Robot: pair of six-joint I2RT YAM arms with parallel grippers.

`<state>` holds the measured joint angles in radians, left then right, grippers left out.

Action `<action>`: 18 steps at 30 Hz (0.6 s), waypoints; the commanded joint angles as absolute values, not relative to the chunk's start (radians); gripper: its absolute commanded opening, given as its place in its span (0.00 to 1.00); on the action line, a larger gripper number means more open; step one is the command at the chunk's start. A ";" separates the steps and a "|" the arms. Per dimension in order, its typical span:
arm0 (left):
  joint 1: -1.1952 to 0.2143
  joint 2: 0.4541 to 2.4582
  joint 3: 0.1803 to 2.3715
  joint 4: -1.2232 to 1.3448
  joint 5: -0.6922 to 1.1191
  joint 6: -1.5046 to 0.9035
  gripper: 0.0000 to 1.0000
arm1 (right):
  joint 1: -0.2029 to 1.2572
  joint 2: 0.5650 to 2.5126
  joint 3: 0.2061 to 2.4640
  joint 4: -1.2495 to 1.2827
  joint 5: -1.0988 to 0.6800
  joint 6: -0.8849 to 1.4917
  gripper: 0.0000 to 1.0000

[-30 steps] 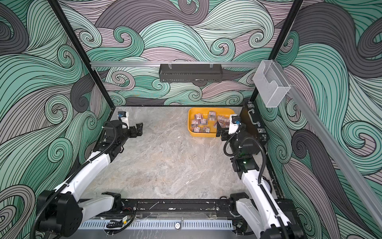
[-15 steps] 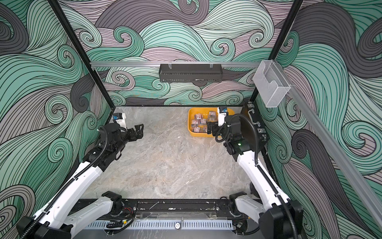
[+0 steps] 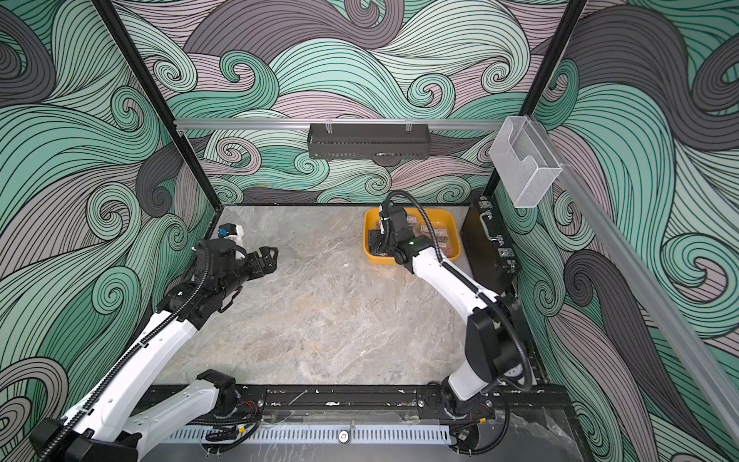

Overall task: Take the paper clips out of the storage box
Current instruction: Move the storage box to the center of the board.

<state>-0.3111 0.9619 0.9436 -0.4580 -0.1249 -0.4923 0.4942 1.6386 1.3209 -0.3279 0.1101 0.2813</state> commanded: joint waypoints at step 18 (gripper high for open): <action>-0.325 1.006 1.010 -0.564 -0.088 -0.474 0.93 | 0.541 2.156 1.762 -0.541 0.170 0.405 0.33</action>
<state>-0.3176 0.9943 0.9680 -0.5262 -0.0967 -0.4881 0.5301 2.1414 1.7245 -0.4820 0.1547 0.3981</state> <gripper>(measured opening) 0.934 0.343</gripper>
